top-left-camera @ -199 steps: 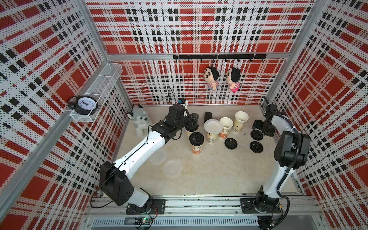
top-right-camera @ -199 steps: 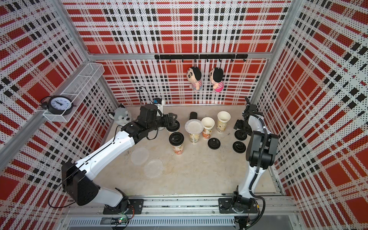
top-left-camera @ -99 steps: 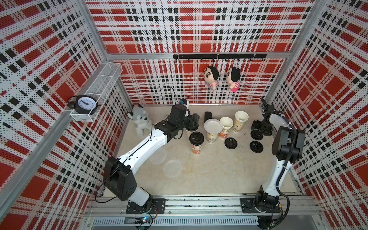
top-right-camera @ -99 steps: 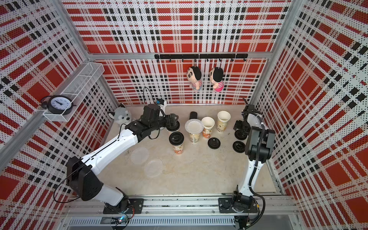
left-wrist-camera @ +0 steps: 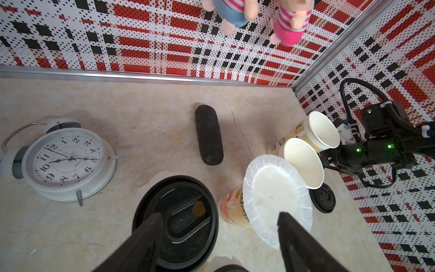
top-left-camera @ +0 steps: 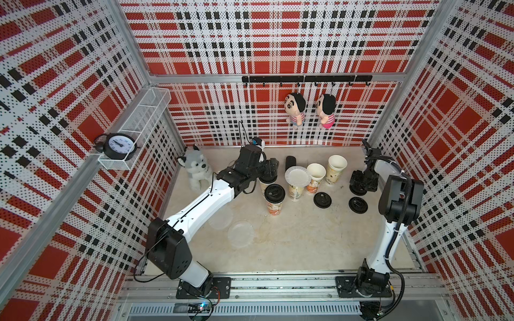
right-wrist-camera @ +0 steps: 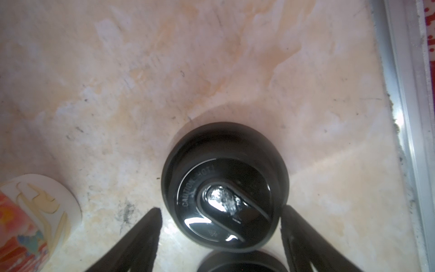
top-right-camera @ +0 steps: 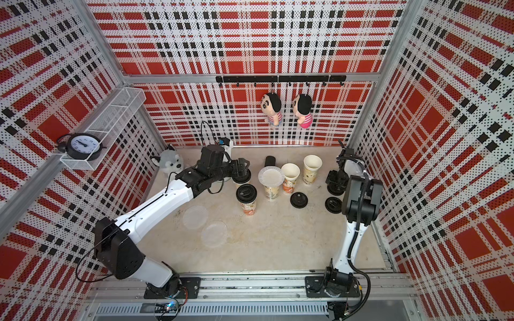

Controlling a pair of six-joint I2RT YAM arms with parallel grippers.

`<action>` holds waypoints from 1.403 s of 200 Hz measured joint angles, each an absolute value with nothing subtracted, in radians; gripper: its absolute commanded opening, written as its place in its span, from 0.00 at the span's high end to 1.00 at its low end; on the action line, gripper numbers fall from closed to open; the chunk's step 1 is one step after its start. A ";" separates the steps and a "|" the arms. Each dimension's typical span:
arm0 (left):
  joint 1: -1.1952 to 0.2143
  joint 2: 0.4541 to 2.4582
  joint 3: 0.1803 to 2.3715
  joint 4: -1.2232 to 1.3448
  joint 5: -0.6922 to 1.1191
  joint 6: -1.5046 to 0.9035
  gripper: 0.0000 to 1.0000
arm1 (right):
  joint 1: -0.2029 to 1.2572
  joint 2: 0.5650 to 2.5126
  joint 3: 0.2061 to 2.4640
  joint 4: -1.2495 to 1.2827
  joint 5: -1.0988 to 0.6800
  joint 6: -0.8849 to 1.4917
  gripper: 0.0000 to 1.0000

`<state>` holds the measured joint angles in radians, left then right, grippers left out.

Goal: Put the leak-proof paper on the milk tea cups
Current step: Pick up the cup lid from the center of the board.

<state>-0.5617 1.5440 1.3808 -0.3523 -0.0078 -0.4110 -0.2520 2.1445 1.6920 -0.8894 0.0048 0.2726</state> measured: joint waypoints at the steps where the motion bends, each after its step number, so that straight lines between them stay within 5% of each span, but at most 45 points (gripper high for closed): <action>1: -0.562 1.544 1.381 -0.352 -0.008 -0.411 0.20 | -0.252 2.144 1.692 -0.889 0.004 0.273 0.19; 280: -0.554 1.539 1.380 -0.375 -0.027 -0.411 0.20 | -0.258 2.070 1.662 -0.902 0.002 0.271 0.27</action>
<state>-0.5545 1.5394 1.3800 -0.3752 -0.0269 -0.4107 -0.2581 2.0701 1.6619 -0.9024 0.0021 0.2714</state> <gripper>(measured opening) 0.796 0.731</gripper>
